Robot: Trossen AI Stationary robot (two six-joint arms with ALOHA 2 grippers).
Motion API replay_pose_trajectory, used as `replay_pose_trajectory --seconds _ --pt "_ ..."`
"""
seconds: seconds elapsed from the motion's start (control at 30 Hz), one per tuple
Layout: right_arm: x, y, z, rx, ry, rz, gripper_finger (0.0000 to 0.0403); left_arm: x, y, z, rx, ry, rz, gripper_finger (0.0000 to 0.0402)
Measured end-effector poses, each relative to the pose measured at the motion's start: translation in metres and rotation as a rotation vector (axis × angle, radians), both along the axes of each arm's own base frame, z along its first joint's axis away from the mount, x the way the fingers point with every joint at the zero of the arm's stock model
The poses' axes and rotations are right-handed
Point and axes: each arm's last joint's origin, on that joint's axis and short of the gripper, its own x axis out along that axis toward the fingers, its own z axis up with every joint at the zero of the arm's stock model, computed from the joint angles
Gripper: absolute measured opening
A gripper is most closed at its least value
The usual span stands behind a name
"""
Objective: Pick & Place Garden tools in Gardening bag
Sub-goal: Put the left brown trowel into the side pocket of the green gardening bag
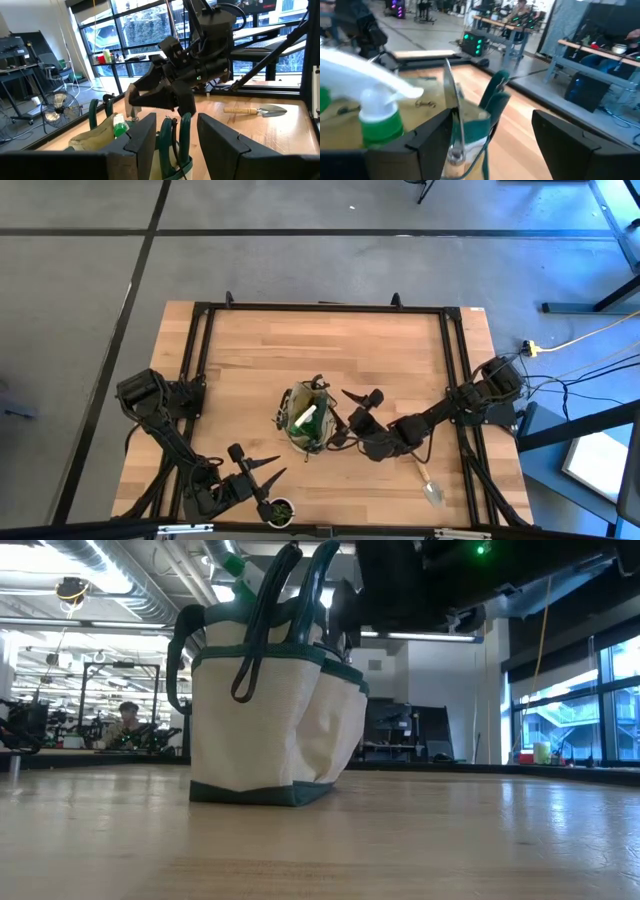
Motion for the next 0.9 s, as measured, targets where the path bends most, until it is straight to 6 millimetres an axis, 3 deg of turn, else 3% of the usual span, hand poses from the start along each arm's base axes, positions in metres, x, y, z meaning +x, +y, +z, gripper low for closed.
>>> replay_pose_trajectory --seconds 0.2,0.53,0.9 --pt "-0.0018 0.0035 0.0045 -0.033 -0.014 -0.036 0.0213 0.0 0.0 0.0 0.0 0.0 0.0 0.0139" --pt "-0.0008 0.0049 0.0032 -0.026 0.009 0.029 0.0015 0.0 0.0 0.0 0.0 0.0 0.0 0.0139" --pt "-0.0024 0.0035 0.0014 -0.072 0.046 -0.015 0.0004 0.0 0.0 0.0 0.0 0.0 0.0 0.0139"
